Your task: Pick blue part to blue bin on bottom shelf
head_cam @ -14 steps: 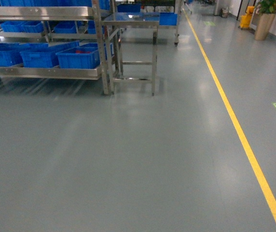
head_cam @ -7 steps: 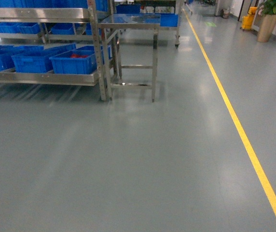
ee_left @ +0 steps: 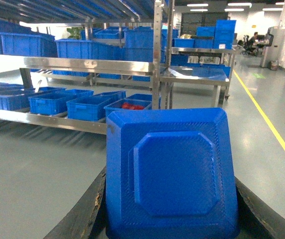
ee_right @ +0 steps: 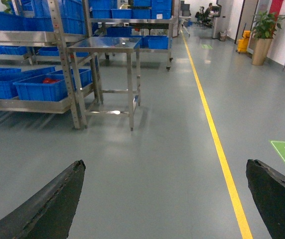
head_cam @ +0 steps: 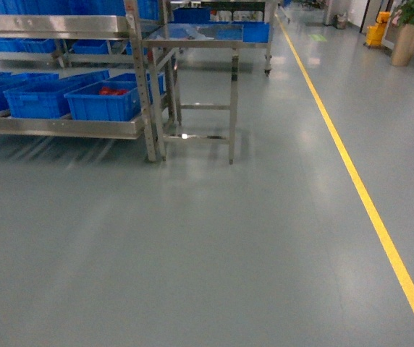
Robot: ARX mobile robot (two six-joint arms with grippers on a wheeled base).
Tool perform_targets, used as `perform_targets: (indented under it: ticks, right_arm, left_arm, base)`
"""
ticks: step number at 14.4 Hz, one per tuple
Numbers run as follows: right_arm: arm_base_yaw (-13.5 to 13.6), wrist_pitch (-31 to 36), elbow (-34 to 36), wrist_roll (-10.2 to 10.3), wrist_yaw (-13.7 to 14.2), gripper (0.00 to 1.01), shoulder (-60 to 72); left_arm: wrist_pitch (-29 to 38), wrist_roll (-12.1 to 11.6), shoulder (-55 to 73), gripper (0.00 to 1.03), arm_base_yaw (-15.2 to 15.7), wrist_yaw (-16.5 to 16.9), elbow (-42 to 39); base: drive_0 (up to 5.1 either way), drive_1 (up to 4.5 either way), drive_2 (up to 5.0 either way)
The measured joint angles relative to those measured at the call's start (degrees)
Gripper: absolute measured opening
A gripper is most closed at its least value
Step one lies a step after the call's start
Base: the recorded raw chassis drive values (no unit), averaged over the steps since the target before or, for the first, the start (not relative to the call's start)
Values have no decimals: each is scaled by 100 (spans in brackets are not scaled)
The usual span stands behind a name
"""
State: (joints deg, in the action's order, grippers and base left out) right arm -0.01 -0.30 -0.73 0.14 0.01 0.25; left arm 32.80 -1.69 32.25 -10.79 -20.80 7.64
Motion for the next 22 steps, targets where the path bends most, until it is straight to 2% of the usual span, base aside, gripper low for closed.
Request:
perform_targets:
  ticks: [22]
  right_arm:
    - [0, -2, 0, 0, 0, 98, 0]
  left_arm:
    - [9, 0, 0, 44, 0, -15, 0]
  base:
    - [3, 415, -408]
